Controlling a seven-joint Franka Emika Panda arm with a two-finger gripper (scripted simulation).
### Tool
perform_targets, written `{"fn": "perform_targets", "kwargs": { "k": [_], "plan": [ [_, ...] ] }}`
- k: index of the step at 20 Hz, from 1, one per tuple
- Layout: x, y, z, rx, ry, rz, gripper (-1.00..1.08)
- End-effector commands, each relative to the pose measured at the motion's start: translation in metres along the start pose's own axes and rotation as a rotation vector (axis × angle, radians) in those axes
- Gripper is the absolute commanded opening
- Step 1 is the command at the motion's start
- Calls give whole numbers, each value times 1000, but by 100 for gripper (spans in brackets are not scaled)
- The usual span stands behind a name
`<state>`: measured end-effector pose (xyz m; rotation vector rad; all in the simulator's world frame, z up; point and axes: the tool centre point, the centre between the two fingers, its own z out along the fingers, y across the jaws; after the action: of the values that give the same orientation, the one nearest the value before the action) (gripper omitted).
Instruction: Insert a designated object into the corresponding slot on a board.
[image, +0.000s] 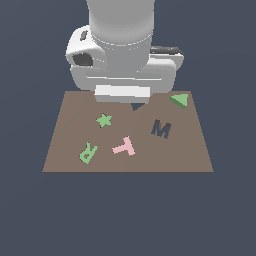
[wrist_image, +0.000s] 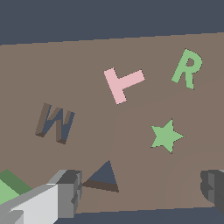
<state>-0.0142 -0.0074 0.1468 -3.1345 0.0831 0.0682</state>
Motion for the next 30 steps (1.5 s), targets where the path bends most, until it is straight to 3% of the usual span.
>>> {"fn": "perform_targets", "kwargs": {
  "k": [1,8,15,23,30],
  "plan": [
    [0,0,0,0,0,0,100],
    [-1,-19,8,-1,3,-72,100],
    [-12,-76,33,-6,14,-296,100],
    [-55,-157,74,-14,30,-648,100],
    [-89,-191,96,-20,38,-833,100]
  ]
}}
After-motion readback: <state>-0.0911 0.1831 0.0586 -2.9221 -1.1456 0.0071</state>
